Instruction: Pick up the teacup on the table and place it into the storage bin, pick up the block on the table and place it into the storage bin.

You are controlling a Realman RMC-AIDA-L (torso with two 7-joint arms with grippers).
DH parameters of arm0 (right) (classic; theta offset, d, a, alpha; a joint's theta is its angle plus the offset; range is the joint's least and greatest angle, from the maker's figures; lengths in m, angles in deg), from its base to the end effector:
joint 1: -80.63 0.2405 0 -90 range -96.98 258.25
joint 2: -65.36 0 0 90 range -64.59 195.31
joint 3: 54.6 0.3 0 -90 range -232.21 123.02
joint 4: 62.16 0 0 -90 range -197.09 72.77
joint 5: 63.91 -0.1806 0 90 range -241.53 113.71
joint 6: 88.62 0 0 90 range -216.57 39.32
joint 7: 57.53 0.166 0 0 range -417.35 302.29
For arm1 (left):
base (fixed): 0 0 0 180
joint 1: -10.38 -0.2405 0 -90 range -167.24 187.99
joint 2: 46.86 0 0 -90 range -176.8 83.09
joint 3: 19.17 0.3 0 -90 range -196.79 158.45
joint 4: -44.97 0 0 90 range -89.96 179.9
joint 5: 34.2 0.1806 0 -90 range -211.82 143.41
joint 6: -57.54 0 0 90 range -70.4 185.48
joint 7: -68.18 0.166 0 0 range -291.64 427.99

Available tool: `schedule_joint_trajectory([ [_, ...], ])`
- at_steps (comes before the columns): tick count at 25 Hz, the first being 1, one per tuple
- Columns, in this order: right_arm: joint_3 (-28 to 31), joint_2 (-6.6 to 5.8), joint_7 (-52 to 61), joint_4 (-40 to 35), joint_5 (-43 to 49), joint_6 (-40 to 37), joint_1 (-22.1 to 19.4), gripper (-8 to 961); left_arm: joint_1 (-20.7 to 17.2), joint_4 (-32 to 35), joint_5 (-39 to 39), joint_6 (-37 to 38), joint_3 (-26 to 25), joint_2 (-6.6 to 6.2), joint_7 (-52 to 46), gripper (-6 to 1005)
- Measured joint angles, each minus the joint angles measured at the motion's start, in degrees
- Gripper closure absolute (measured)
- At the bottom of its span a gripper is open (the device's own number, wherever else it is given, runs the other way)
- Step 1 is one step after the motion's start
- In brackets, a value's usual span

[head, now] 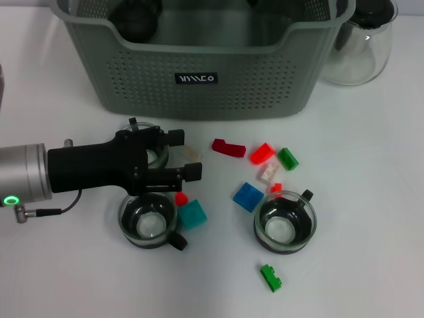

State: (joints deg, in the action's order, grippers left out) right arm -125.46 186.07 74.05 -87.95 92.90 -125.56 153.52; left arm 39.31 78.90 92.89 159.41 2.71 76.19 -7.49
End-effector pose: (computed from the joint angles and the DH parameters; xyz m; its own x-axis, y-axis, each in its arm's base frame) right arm 0.0936 0.5203 -0.0939 0.9625 -0.2254 0.1510 -0.0671 -0.7372 -0.6723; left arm -0.2682 0.2859 -0.0593 0.6776 0.4283 0.5978 0.5082 -0.8603 0.0403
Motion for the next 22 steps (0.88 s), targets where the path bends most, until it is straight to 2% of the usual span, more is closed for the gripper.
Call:
schedule_joint_trajectory([
  [13, -3.12, 0.05, 0.04, 1.96, 0.03, 0.31, -0.67, 895, 0.16, 0.00, -0.01, -0.16, -0.18, 0.09, 0.00, 125],
  [22, -2.84, -0.10, 2.17, 1.52, -0.10, -4.19, -0.38, 897, 0.16, 0.00, -0.01, -0.19, -0.23, 0.09, 0.00, 125],
])
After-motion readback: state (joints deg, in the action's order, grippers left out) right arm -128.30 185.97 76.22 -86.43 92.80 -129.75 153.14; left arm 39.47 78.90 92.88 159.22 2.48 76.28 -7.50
